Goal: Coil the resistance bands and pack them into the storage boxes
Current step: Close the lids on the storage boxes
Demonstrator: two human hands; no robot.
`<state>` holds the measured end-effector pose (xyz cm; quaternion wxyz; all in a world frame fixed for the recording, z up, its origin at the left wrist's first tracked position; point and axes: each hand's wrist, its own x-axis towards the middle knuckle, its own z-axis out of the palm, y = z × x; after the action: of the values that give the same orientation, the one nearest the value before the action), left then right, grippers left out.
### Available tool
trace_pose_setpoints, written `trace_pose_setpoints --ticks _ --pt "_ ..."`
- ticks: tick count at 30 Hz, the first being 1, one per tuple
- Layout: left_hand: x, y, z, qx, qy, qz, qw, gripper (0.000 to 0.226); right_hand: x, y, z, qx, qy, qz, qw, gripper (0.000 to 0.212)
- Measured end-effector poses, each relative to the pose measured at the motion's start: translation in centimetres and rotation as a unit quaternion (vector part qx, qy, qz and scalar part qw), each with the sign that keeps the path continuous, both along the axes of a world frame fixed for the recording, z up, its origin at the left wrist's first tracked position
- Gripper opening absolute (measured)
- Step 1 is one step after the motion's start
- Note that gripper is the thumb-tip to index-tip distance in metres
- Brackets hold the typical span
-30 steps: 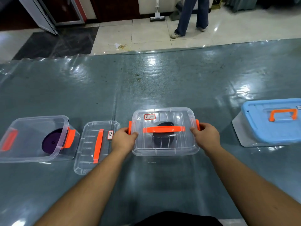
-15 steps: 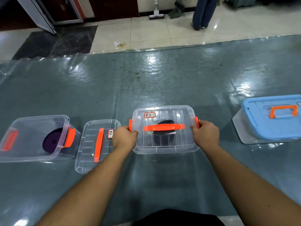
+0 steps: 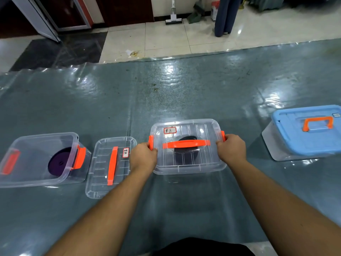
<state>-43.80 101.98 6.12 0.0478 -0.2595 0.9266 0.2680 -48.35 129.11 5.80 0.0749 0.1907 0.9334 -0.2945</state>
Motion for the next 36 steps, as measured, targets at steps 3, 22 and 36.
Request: trace_pose_setpoints --ticks 3,22,36 --pt "-0.1 0.1 0.0 -0.004 -0.004 0.005 1.0 0.021 0.2 -0.5 0.1 0.026 0.017 0.004 1.0 0.021" --pt "4.1 -0.8 0.9 0.043 -0.024 -0.09 0.995 0.026 5.6 -2.9 1.7 0.09 0.013 0.152 0.984 0.046" --pt "18.1 0.0 0.7 0.005 -0.102 -0.052 0.993 0.053 17.1 -8.0 -0.1 0.064 0.041 0.424 0.902 0.038"
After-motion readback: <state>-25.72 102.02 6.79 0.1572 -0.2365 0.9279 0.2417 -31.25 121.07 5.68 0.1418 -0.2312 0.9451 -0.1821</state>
